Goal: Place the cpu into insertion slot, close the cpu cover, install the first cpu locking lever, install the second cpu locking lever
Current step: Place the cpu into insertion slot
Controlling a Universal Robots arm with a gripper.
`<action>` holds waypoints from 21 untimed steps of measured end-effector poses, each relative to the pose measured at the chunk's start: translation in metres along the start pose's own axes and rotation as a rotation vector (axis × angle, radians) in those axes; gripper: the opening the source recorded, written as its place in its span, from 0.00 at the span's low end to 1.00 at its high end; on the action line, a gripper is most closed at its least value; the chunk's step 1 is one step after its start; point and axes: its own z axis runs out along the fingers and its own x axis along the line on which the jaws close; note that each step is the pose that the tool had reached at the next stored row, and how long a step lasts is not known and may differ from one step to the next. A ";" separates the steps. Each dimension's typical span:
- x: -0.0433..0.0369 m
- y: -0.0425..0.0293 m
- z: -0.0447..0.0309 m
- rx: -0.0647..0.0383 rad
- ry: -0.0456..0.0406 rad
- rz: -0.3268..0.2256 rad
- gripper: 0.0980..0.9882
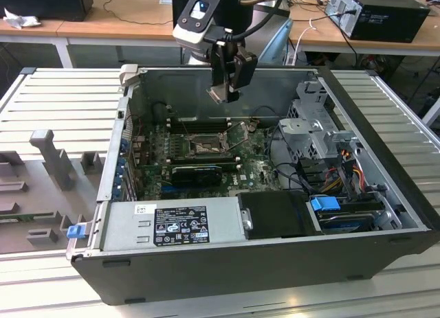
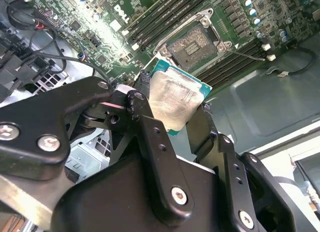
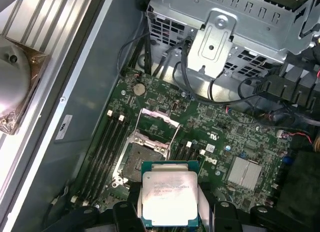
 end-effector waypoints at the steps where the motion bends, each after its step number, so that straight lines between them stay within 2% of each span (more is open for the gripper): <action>1: 0.0000 0.0000 0.0001 0.000 -0.0001 0.001 0.49; 14: 0.0000 -0.0003 0.0021 -0.001 -0.0036 0.044 0.49; 21: 0.0000 -0.0003 0.0029 -0.002 -0.0124 0.147 0.49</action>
